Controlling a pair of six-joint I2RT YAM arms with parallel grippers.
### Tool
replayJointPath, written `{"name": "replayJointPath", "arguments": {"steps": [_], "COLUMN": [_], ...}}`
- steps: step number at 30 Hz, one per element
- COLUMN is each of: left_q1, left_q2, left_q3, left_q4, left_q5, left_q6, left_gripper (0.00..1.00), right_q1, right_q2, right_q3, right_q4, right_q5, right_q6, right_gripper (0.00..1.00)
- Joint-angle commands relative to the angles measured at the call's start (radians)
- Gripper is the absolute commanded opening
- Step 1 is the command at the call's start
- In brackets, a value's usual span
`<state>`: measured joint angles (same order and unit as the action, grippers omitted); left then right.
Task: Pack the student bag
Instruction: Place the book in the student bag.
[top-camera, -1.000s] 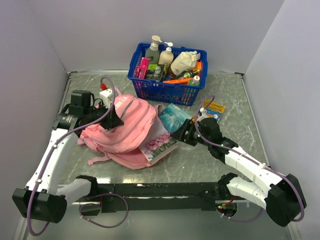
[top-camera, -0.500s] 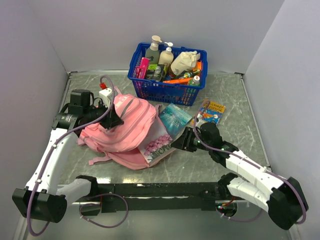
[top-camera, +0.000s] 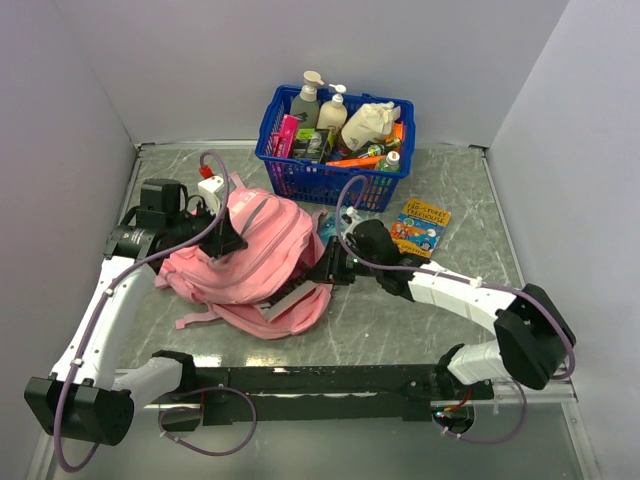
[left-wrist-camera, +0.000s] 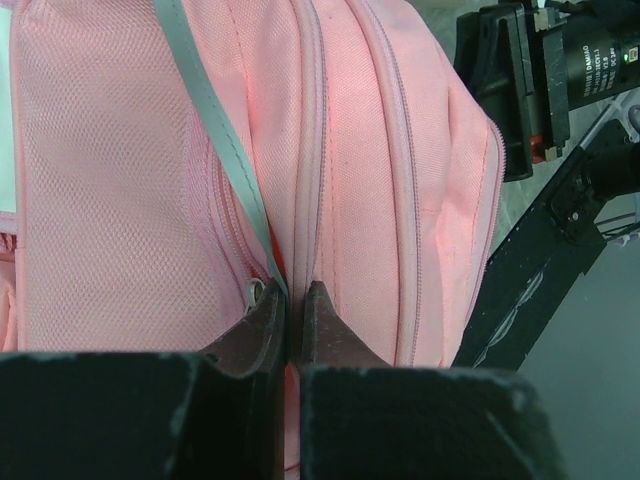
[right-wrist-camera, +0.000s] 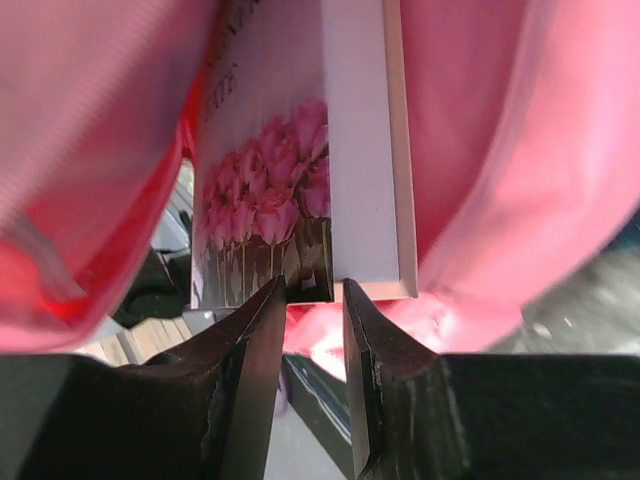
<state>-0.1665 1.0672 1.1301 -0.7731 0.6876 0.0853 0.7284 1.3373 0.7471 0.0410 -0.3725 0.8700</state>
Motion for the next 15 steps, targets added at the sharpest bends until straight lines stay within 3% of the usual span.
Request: {"name": "replayJointPath", "arguments": {"steps": [1,6,7,11,15], "left_q1": [0.001,0.001,0.001,0.004,0.005], "left_q2": [-0.035,-0.036,-0.038,-0.039,-0.029], "left_q3": [0.079,0.088,0.088,0.083,0.082], "left_q4": [0.146,0.136,0.136,0.143,0.147], "left_q5": [0.11,0.102,0.099,0.095,0.102], "left_q6": [-0.007,-0.005,-0.002,-0.006,-0.012], "left_gripper": [0.01,0.01,0.01,0.01,0.01], "right_q1": [0.028,0.04,0.042,0.016,-0.047], "right_q2": [0.072,0.114,0.099,0.007,-0.076], "right_q3": [0.113,0.153,0.152,0.084,-0.043], "right_q4": [0.085,0.022,0.005,-0.012,0.097], "right_q5": [0.055,0.095,0.101,0.155,0.072], "right_q6": [0.02,-0.009,-0.017,-0.026,0.023], "right_gripper": [0.43,0.76,1.0,1.0,1.0]}}
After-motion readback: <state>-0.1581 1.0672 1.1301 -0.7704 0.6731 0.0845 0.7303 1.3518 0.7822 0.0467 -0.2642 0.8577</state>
